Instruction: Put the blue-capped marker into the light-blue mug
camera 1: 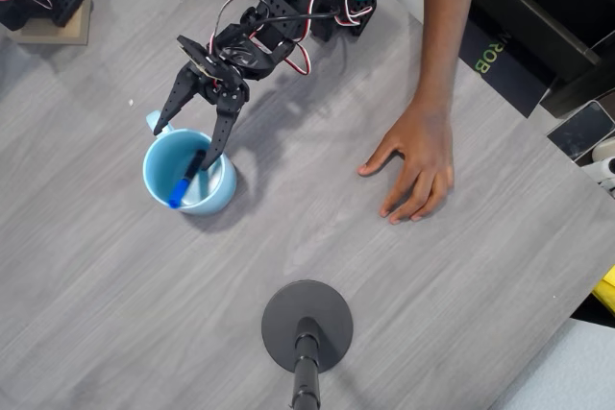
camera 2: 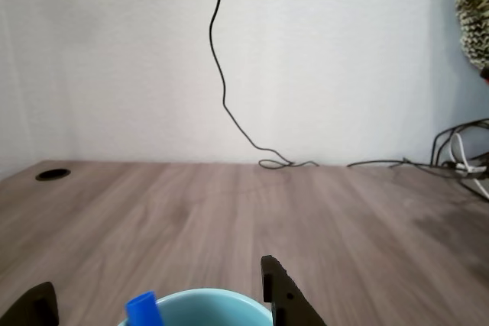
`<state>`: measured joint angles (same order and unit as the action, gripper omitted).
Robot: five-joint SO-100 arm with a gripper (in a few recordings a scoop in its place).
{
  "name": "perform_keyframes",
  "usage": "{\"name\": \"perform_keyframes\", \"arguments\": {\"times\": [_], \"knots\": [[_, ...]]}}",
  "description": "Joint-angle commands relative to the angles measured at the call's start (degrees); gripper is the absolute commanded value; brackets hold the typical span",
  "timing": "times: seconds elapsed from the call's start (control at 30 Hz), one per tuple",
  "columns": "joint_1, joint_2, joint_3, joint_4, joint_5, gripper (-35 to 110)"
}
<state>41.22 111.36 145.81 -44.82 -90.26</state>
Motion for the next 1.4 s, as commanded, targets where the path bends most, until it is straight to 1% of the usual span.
{"name": "perform_keyframes", "arguments": {"times": [0.0, 0.13, 0.2, 0.37, 0.43, 0.5, 0.57, 0.67, 0.77, 0.93, 1.1, 1.2, 1.37], "knots": [[0.4, 1.7, -1.9, -1.0, 1.0, 41], [0.1, 4.9, -1.5, -0.3, 2.6, 40], [-0.2, 8.8, -1.6, 3.8, 4.1, 40], [-2.5, 25.4, -2.5, 25.4, 10.5, 39], [-4.1, 32.9, -2.5, 35.9, 14.6, 29], [-6.1, 38.8, -2.6, 45.3, 21.5, 12], [-8.4, 43.5, -3.1, 54.8, 28.3, 0], [-12.6, 47.0, -5.3, 67.9, 35.9, 0], [-16.1, 48.4, -6.3, 75.1, 42.0, 0], [-22.3, 48.3, -6.7, 84.6, 51.4, 0], [-29.9, 47.0, -5.8, 89.0, 59.7, 0], [-34.2, 46.8, -4.4, 89.9, 63.2, 0], [-40.1, 47.0, -0.9, 89.4, 66.2, 0]]}}
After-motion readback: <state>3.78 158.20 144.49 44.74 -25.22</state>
